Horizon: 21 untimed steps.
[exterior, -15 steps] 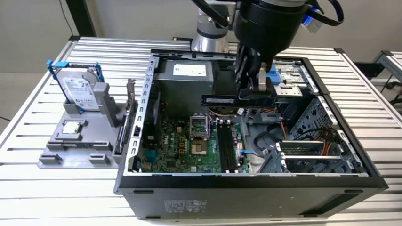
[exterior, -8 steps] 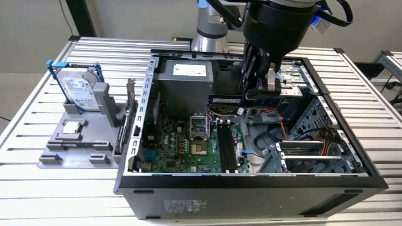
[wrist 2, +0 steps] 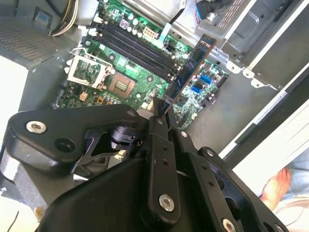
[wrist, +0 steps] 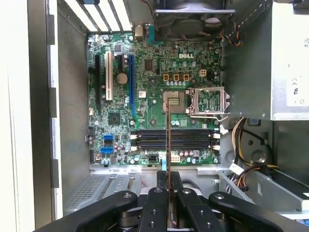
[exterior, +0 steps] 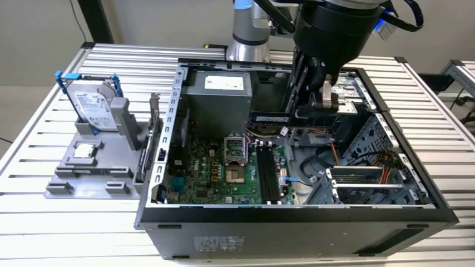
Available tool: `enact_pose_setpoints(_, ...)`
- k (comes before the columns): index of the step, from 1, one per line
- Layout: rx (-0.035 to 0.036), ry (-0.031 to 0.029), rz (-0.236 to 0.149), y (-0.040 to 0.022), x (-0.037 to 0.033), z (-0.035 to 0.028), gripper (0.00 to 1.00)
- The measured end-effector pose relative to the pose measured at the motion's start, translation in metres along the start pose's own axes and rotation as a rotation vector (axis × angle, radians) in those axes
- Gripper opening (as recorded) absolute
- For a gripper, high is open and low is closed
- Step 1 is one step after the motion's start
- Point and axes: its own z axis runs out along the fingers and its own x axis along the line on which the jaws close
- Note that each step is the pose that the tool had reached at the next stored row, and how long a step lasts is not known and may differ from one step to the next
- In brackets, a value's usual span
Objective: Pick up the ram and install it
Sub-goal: 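Pick up the ram and move it above insertion slot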
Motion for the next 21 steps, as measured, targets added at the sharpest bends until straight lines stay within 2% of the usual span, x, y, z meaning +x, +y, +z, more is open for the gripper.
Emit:
enact_pose_setpoints(5,0.0,0.0001,0.0,-0.0001,-0.0017,0.0,0.0)
enact_pose_setpoints(21,0.0,0.0001,0.0,-0.0018,-0.0296,0.0,0.0)
